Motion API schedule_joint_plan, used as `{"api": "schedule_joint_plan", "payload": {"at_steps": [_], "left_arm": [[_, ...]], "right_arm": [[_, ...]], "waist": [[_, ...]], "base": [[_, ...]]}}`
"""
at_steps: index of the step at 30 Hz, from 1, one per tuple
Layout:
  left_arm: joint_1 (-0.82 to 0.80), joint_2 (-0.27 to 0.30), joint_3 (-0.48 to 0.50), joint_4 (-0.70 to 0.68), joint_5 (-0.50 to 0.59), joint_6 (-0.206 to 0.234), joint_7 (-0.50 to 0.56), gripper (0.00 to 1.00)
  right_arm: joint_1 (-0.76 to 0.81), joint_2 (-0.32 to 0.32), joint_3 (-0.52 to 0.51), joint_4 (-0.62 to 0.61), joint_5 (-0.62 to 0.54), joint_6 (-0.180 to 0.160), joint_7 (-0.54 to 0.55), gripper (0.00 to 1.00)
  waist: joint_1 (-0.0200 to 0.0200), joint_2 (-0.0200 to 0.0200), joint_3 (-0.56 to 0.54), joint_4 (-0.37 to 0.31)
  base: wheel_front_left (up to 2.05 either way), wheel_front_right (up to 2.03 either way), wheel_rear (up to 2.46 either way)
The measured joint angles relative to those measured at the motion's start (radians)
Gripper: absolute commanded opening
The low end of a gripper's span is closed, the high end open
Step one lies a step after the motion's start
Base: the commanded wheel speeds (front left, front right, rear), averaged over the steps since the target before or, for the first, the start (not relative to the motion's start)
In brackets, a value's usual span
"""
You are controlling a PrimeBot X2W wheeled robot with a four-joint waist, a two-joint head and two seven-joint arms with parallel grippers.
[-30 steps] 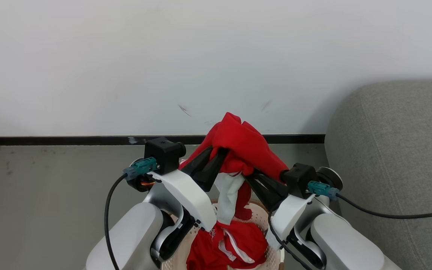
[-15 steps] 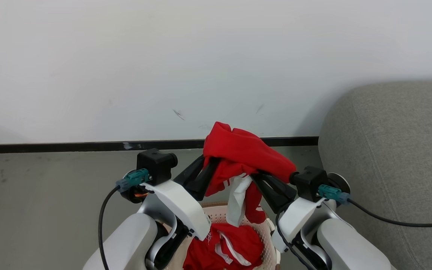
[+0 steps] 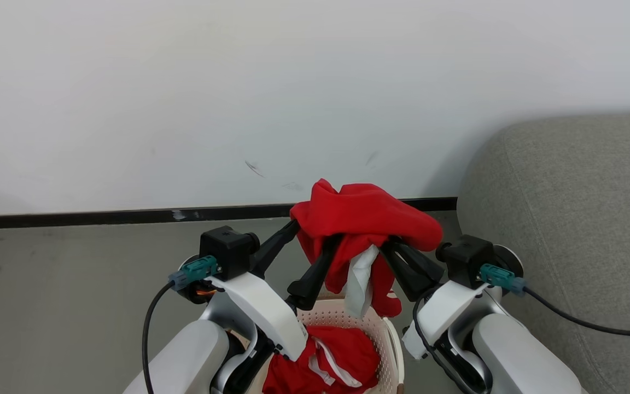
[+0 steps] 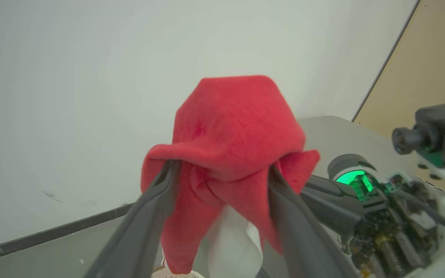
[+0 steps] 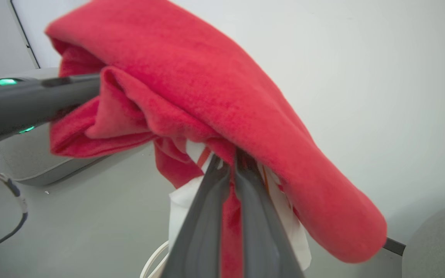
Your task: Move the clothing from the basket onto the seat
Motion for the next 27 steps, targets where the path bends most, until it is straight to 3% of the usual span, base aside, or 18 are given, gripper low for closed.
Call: {"api": "schedule_joint_plan", "payload": {"at_steps": [27], "left_arm": [[0.005, 0.031, -0.030, -0.050, 0.014, -0.021, -0.006, 1.00]], "right_arm": [[0.096, -0.087, -0.216, -0.089, -0.084, 0.000, 0.000, 0.00]], "waist": [[0.0000, 0.0000, -0.011, -0.090]], "base": [[0.00, 0.00, 0.00]]}}
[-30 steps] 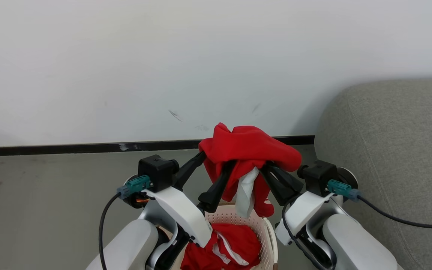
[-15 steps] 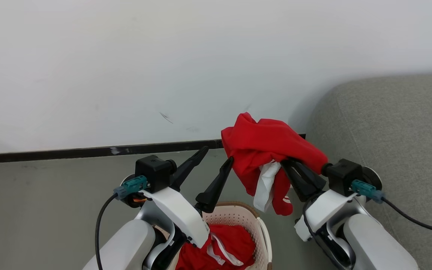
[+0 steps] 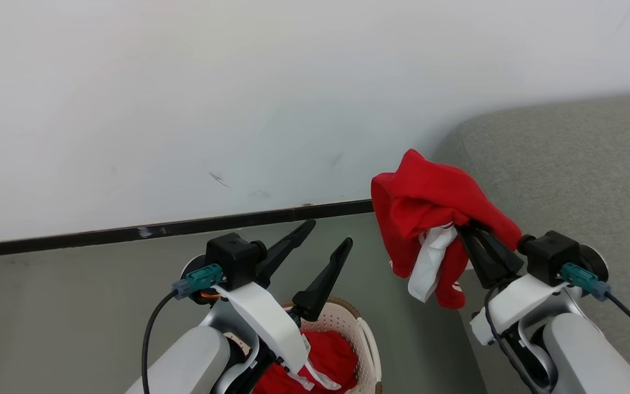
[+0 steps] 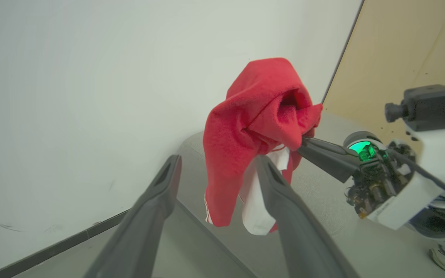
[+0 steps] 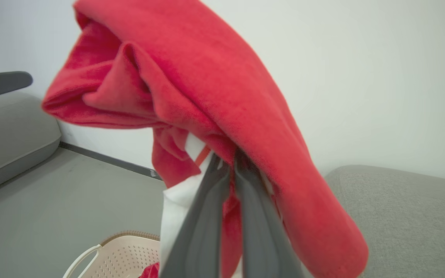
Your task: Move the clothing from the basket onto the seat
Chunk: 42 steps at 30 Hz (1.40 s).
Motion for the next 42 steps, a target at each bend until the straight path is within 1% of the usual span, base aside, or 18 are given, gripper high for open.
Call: {"api": "schedule_joint_plan", "payload": {"at_steps": [5, 13, 26, 42], "left_arm": [[0.003, 0.005, -0.015, -0.005, 0.006, -0.015, -0.002, 1.00], [0.017, 0.007, -0.026, -0.010, 0.008, -0.022, -0.004, 1.00], [0.017, 0.015, -0.033, -0.008, 0.024, -0.023, -0.013, 1.00], [0.017, 0.036, -0.036, -0.010, 0.059, -0.023, -0.026, 1.00]], "right_arm": [[0.018, -0.011, -0.037, -0.025, -0.010, 0.000, 0.000, 0.00], [0.049, -0.022, -0.075, -0.054, -0.019, 0.000, 0.000, 0.00], [0.094, -0.023, -0.137, -0.110, -0.043, 0.000, 0.000, 0.00], [0.104, -0.015, -0.180, -0.165, -0.059, 0.000, 0.000, 0.00]], "waist": [[0.0001, 0.0000, -0.001, -0.025], [0.0000, 0.0000, 0.002, -0.071], [0.0000, 0.0000, 0.016, -0.156], [0.0000, 0.0000, 0.052, -0.257]], "base": [[0.00, 0.00, 0.00], [0.00, 0.00, 0.00], [0.00, 0.00, 0.00], [0.00, 0.00, 0.00]]}}
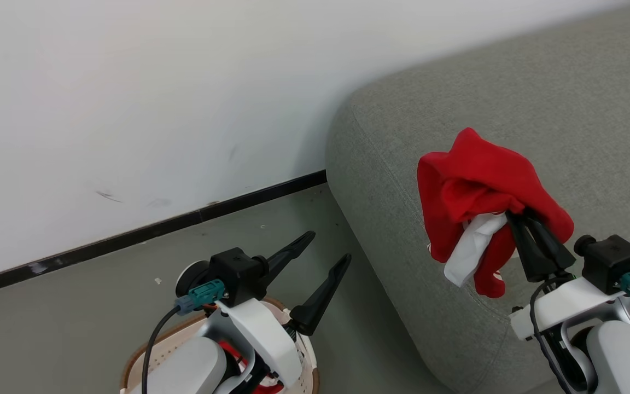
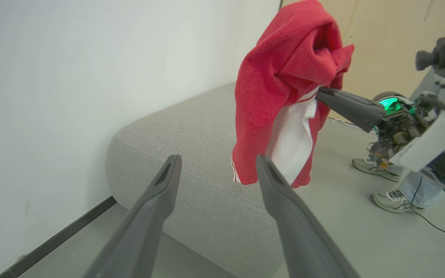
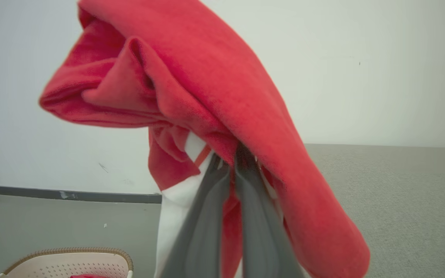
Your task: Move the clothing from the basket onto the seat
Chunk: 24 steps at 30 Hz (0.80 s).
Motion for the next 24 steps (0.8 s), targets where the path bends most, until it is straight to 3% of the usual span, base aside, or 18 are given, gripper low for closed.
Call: {"api": "schedule_joint_plan", "payload": {"at_steps": [24], "left_arm": [[0.000, 0.028, 0.017, -0.035, 0.007, 0.014, -0.003, 1.00]], "right_arm": [[0.009, 0.009, -0.026, -0.030, -0.001, 0.000, 0.000, 0.00]], "waist": [[0.0000, 0.0000, 0.057, -0.086]], "base": [[0.00, 0.00, 0.00]]}}
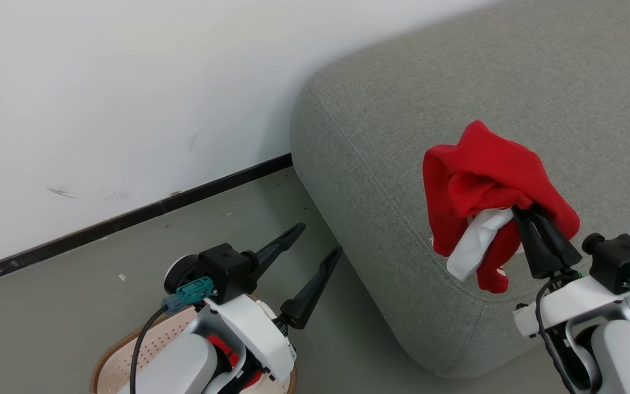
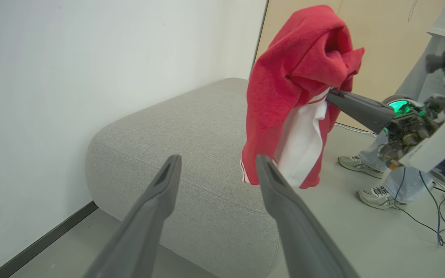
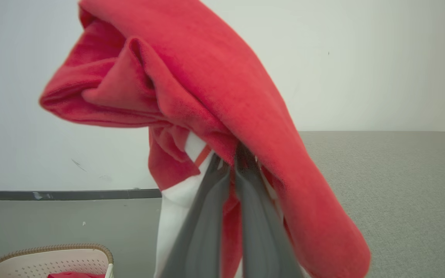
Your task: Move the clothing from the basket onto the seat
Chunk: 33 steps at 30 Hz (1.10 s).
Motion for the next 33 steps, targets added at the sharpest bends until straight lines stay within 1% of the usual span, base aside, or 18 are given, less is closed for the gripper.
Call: {"api": "schedule_joint_plan", "payload": {"at_steps": [8, 19, 21, 33], "left_arm": [[0.000, 0.007, 0.000, -0.015, 0.003, 0.002, 0.002, 1.00], [0.000, 0.031, -0.005, -0.031, 0.014, 0.003, 0.023, 1.00], [0.000, 0.035, -0.010, -0.037, 0.019, 0.003, 0.028, 1.00], [-0.002, 0.063, -0.019, -0.075, 0.047, 0.009, 0.054, 1.00]], "right_arm": [[-0.011, -0.007, -0.030, -0.005, -0.002, 0.000, 0.000, 0.00], [-0.062, -0.022, -0.099, -0.017, -0.003, 0.000, 0.000, 0.00], [-0.079, -0.030, -0.129, -0.014, -0.003, 0.000, 0.000, 0.00], [-0.166, -0.078, -0.168, 0.030, 0.000, 0.000, 0.000, 0.00]], "waist": [[0.0000, 0.0000, 0.021, 0.000], [0.0000, 0.0000, 0.057, 0.006], [0.0000, 0.0000, 0.069, 0.008], [0.0000, 0.0000, 0.135, 0.023]], "base": [[0.00, 0.00, 0.00], [0.00, 0.00, 0.00], [0.00, 0.00, 0.00], [0.00, 0.00, 0.00]]}}
